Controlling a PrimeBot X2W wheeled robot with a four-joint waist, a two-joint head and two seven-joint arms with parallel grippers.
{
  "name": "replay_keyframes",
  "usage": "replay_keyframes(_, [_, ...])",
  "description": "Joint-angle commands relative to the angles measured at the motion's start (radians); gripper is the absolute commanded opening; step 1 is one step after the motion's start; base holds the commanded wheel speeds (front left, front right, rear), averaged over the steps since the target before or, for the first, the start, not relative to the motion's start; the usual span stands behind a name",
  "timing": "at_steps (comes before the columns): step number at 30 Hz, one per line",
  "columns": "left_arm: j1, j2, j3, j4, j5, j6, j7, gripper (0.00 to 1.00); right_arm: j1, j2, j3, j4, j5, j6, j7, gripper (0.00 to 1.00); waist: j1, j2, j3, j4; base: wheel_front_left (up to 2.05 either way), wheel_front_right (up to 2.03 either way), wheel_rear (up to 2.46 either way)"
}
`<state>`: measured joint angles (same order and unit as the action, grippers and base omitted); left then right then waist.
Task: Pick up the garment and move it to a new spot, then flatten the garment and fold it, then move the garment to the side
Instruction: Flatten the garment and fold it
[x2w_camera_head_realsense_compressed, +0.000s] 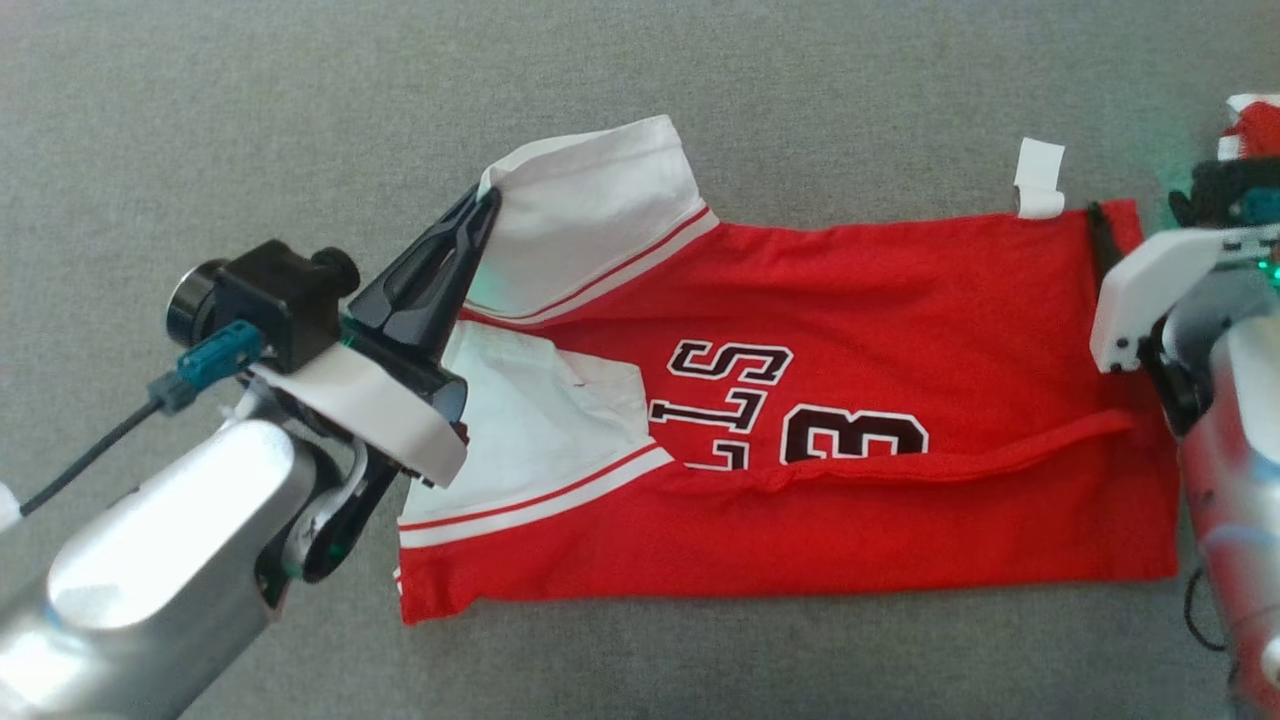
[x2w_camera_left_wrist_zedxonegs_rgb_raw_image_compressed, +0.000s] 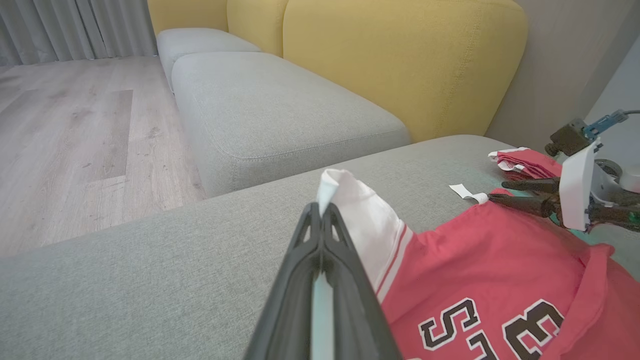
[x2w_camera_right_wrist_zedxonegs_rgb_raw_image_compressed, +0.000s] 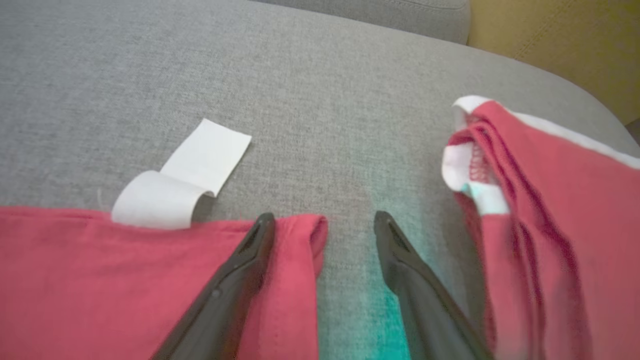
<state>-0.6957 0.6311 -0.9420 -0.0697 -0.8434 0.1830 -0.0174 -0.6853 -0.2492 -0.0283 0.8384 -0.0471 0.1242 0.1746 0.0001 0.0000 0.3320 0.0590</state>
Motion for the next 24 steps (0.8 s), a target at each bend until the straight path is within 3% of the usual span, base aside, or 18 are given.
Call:
replay_keyframes(1, [-0.054, 0.042, 0.049, -0.022, 0.009, -0.004, 0.001, 0.00, -0.019, 0.005, 0.025, 0.004, -0.005, 0.007, 0.005, 1.00, -0.0001, 0.0000, 0.005, 0.000, 0.00, 0.00, 0.00])
replay_keyframes(2, [-0.058, 0.044, 0.051, -0.018, 0.010, -0.004, 0.000, 0.00, -0.027, 0.005, 0.034, 0.020, -0.006, 0.007, 0.011, 0.85, -0.0001, 0.0000, 0.007, 0.000, 0.00, 0.00, 0.00])
replay_keyframes(3, [-0.062, 0.046, 0.053, -0.013, 0.011, -0.005, 0.000, 0.00, -0.034, 0.006, 0.042, 0.035, -0.002, 0.007, 0.017, 0.38, -0.0001, 0.0000, 0.008, 0.000, 0.00, 0.00, 0.00])
replay_keyframes(4, [-0.065, 0.047, 0.054, -0.010, 0.010, -0.006, 0.001, 0.00, -0.040, 0.008, 0.050, 0.048, 0.004, 0.007, 0.020, 0.00, -0.0001, 0.0000, 0.008, -0.001, 0.00, 0.00, 0.00])
replay_keyframes(9, [-0.079, 0.052, 0.063, 0.018, 0.007, -0.005, 0.004, 0.00, -0.075, 0.012, 0.094, 0.083, 0.052, 0.007, 0.007, 0.00, -0.0001, 0.0000, -0.004, -0.014, 0.00, 0.00, 0.00])
replay_keyframes(16, [-0.105, 0.057, 0.085, 0.106, 0.000, -0.002, 0.000, 0.00, -0.153, 0.021, 0.142, 0.040, 0.170, 0.007, -0.097, 0.00, -0.0001, 0.0000, -0.026, -0.044, 0.00, 0.00, 0.00])
replay_keyframes(24, [-0.246, 0.017, 0.122, 0.297, 0.012, -0.056, -0.036, 0.00, -0.264, 0.022, 0.176, -0.026, 0.288, 0.007, -0.184, 0.00, -0.0001, 0.0000, 0.002, -0.061, 0.00, 0.00, 0.00])
